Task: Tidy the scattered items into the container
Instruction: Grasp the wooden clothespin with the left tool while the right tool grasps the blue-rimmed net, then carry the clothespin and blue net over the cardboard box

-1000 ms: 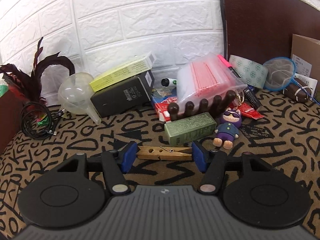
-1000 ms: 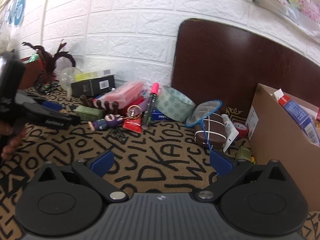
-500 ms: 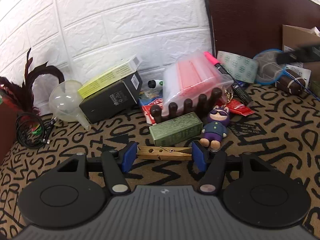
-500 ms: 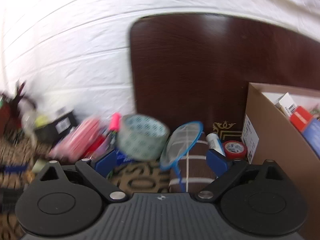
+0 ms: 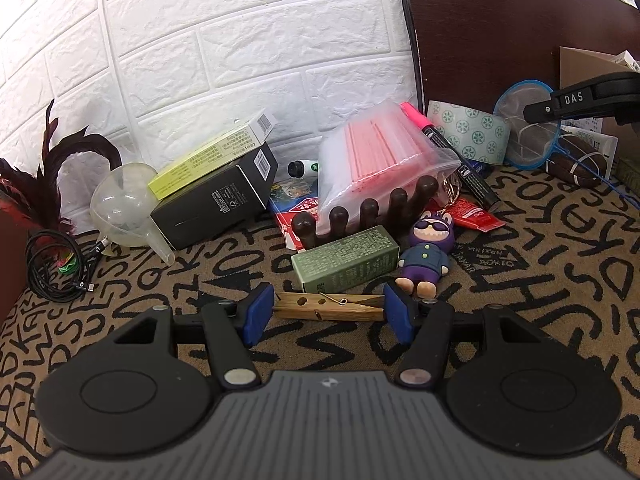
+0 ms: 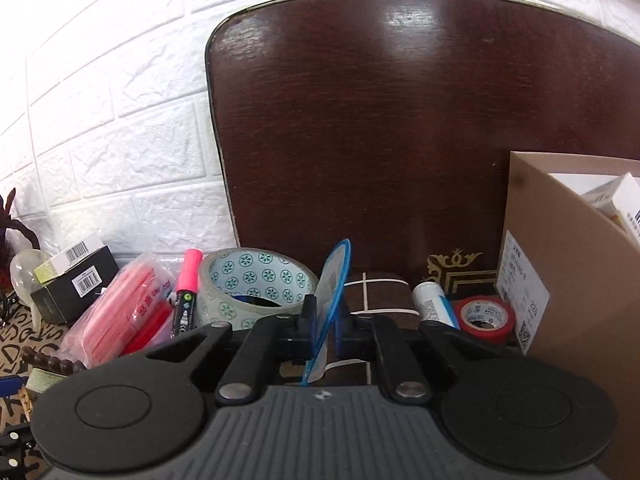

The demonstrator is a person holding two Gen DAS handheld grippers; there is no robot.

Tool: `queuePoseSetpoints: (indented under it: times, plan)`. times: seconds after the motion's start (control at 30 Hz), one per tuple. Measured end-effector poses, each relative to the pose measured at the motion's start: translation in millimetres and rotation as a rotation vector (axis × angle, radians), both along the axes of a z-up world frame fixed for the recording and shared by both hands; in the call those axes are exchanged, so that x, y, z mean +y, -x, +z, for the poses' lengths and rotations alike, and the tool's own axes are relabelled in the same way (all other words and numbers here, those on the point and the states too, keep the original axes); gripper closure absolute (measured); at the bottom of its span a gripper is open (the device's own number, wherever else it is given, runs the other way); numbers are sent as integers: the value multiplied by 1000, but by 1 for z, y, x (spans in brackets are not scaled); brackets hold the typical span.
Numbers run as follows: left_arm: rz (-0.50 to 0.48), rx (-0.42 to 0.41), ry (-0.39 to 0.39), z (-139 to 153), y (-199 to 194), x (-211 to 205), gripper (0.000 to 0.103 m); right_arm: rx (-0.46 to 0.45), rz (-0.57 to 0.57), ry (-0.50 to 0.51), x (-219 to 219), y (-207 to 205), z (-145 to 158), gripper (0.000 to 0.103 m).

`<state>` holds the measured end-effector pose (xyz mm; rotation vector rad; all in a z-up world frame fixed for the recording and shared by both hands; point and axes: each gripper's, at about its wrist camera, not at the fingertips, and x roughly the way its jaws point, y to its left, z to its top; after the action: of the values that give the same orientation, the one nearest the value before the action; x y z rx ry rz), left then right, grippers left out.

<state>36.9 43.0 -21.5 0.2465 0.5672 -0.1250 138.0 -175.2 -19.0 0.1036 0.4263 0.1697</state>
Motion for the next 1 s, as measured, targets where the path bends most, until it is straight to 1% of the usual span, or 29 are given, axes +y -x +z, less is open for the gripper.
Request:
queuePoseSetpoints:
  times: [0.17,0.3,0.53,0.7,0.87,1.0]
  plan:
    - [0,0,6,1,1,0,43,-26,24,27,6,14,8,99]
    - [4,-8,30,7,4,1,43,-46,33,26,7,27,18,99]
    - [-12,-80,85,29,22,3,43,-105,60,31,8,53,40,99]
    - [-24,-127,108,44,34,2,43,-154,78,29,7,76,57,99]
    - [-66,-160,130,62,41,-8,43,-210,89,31,2,101,77,99]
    - [-126,-200,131,81,42,-32,43,-265,82,40,-10,119,99,99]
